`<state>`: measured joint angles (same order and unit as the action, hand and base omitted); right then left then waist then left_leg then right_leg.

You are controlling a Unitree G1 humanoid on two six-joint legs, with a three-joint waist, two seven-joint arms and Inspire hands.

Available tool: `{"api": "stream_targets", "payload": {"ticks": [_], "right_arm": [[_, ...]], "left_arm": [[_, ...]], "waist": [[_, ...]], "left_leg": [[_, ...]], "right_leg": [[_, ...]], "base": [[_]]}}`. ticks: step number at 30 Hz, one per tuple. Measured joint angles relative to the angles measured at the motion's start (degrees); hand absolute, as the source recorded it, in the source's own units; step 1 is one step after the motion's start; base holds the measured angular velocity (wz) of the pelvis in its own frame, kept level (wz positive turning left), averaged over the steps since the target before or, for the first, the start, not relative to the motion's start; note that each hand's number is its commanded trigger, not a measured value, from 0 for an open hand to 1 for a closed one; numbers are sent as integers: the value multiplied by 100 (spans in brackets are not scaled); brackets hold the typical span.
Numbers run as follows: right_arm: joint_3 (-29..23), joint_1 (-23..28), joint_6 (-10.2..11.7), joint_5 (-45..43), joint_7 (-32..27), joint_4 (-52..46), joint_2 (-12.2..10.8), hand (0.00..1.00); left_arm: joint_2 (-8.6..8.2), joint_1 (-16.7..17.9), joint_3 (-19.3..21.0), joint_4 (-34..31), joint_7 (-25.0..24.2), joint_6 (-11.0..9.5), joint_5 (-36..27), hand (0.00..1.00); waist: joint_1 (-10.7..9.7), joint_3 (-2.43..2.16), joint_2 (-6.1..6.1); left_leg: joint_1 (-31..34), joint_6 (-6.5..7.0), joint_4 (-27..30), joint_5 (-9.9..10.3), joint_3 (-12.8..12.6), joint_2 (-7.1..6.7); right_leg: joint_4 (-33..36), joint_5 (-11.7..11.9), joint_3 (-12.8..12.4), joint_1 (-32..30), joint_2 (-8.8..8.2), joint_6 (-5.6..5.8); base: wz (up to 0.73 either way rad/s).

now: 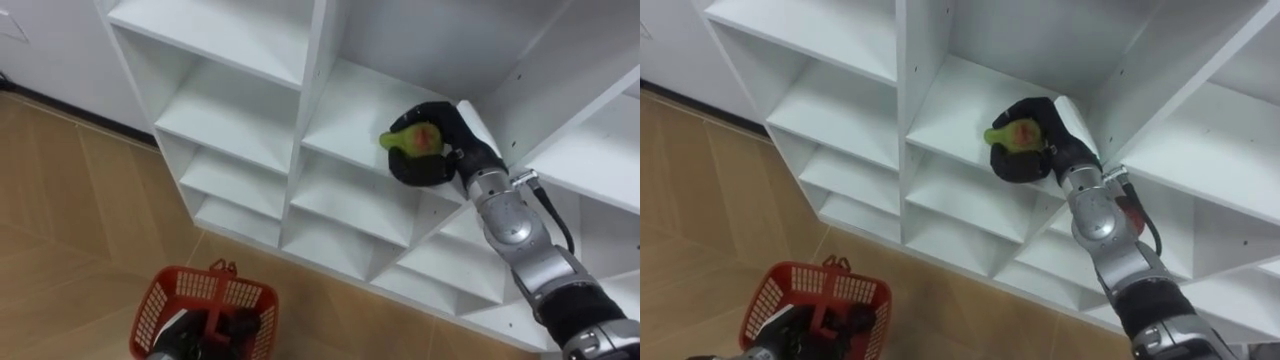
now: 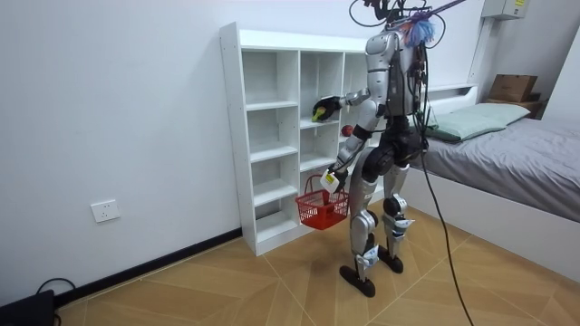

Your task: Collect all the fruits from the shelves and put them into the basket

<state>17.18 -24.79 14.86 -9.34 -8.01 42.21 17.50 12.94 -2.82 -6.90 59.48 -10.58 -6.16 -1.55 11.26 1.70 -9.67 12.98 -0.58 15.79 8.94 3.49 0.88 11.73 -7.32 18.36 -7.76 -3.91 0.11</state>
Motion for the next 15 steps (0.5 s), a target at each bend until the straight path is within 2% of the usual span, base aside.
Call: {"api": "stream_targets", "payload": {"ticks": [15], "right_arm": [[-2,7,5,5,-12,-16,-26,100]], "left_arm": [[-63,-18,8,0,29,-1,-3,100]], "waist": [[-6,-5,5]], "left_leg": [[17,2,3,-1,-5,-3]], "right_leg": [[0,1,-3,-14,-4,2]], "base": [[0]]}}
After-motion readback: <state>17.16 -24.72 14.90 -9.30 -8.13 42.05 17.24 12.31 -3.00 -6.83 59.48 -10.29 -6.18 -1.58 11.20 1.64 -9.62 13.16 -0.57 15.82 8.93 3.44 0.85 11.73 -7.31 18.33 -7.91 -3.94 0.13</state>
